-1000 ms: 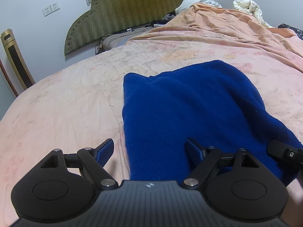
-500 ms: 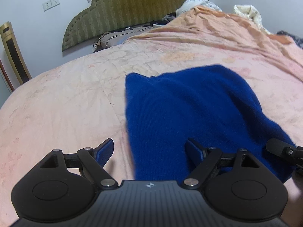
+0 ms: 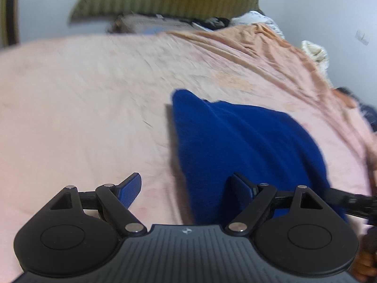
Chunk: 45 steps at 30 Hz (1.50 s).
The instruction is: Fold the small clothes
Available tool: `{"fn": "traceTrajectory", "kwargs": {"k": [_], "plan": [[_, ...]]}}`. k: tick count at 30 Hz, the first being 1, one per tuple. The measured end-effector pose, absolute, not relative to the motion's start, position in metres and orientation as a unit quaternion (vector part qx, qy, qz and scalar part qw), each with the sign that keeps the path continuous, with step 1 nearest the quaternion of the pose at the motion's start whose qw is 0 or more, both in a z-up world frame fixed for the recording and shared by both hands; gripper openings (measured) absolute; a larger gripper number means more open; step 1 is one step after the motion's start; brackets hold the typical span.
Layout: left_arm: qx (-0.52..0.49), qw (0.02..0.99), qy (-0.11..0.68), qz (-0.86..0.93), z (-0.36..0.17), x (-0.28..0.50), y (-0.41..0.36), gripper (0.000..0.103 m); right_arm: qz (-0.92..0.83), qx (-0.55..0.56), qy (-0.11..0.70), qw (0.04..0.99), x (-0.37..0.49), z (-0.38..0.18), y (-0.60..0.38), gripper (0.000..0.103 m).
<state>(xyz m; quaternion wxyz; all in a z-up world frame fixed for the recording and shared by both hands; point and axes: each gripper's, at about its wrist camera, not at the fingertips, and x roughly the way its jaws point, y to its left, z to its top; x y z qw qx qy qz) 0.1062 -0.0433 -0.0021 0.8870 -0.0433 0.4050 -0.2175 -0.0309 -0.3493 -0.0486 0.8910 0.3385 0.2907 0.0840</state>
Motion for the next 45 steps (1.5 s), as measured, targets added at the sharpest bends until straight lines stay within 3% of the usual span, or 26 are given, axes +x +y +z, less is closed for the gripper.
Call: {"fn": "traceTrajectory", "kwargs": {"k": [7,14,18,21,31,38,43,45], "plan": [[-0.127,0.847,0.429,-0.286,-0.023,0.138,-0.043,0.087,0.167,0.335,0.306,0.875,0.015,-0.055,-0.364,0.076],[-0.144,0.829,0.423,-0.337,-0.031,0.154,-0.062,0.084,0.201,0.337,0.310,0.866,0.046,-0.056,-0.363,0.063],[-0.122,0.832,0.421,-0.340,-0.032,0.152,-0.065,0.037,0.200,0.350,0.317,0.859,0.054,-0.061,-0.361,0.037],[-0.129,0.834,0.414,-0.340,-0.027,0.150,-0.060,0.028,0.191,0.357,0.311,0.860,0.051,-0.063,-0.360,0.032],[-0.074,0.879,0.349,-0.316,0.013,0.116,-0.033,0.026,0.196,0.337,0.271,0.880,0.043,-0.025,-0.321,0.028],[-0.031,0.907,0.320,-0.272,0.035,0.133,-0.012,0.026,0.227,0.328,0.257,0.880,0.073,-0.004,-0.289,0.028],[0.000,0.900,0.365,-0.236,0.011,0.169,-0.019,0.029,0.208,0.323,0.281,0.879,0.117,-0.018,-0.273,0.029],[-0.008,0.897,0.377,-0.230,0.003,0.173,-0.016,0.035,0.188,0.331,0.306,0.873,0.129,-0.031,-0.274,0.035]]}}
